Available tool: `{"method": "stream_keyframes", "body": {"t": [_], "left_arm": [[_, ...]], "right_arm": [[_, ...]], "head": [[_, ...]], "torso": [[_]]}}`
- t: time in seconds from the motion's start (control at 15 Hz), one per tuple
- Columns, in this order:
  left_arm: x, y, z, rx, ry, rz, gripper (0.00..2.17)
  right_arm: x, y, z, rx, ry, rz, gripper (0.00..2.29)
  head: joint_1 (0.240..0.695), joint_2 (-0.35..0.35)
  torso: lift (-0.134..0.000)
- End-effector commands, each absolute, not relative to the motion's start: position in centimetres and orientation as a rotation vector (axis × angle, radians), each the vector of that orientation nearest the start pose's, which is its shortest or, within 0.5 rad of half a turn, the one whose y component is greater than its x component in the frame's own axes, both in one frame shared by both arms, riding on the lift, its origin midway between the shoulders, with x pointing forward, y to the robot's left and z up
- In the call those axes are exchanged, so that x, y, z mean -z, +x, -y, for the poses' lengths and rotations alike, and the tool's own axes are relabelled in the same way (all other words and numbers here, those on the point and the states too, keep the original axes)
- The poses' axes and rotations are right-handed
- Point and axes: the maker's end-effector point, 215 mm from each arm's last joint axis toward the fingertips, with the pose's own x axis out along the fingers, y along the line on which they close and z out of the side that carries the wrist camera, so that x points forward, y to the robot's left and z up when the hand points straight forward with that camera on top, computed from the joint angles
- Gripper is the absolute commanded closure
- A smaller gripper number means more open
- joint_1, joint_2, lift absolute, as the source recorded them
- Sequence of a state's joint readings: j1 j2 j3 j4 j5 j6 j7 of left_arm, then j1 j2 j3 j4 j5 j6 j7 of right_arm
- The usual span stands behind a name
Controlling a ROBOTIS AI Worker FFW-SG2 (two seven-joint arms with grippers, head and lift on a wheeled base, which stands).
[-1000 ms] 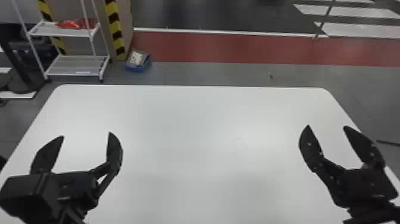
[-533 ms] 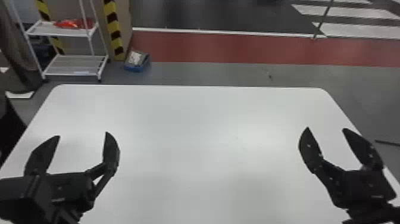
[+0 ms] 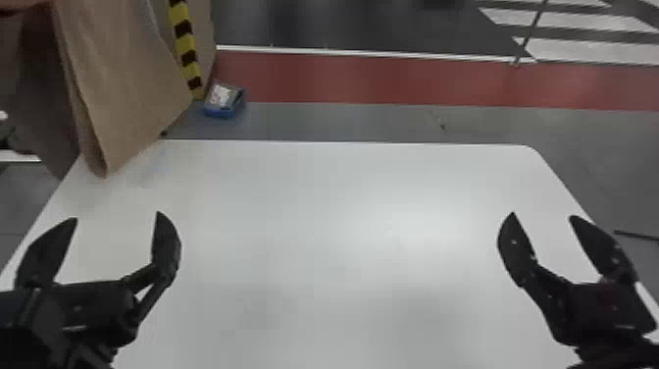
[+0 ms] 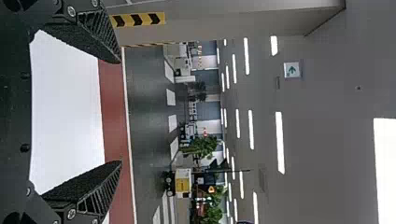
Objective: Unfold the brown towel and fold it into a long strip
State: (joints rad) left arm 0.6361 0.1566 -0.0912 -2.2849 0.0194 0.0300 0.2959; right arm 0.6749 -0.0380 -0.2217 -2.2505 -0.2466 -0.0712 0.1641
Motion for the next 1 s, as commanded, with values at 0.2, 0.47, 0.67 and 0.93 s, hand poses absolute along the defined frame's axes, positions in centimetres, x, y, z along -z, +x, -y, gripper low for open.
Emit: {"method": "stream_keyframes", "body": {"t": [0.2,0.47,0.67,0.93], "left_arm": [[27.3,40.9,-24.5,-0.130,0.038,0.047,0.04],[27.9,41.1,-24.2,-0.117,0.044,0.026,0.04],[28.1,41.2,-23.8,-0.104,0.042,0.020,0.04],[28.3,41.1,-23.8,-0.103,0.043,0.017,0.04]], "right_arm": [[26.7,39.5,30.7,-0.008,0.064,0.097,0.12],[27.6,39.8,31.0,-0.005,0.068,0.083,0.12],[27.5,39.7,31.3,-0.001,0.079,0.086,0.12],[27.7,39.7,31.4,0.002,0.085,0.081,0.12]], "head": [[0.695,-0.085],[0.695,-0.089],[0.695,-0.096],[0.695,-0.106]], "torso": [[-0.114],[-0.114],[-0.114],[-0.114]]}}
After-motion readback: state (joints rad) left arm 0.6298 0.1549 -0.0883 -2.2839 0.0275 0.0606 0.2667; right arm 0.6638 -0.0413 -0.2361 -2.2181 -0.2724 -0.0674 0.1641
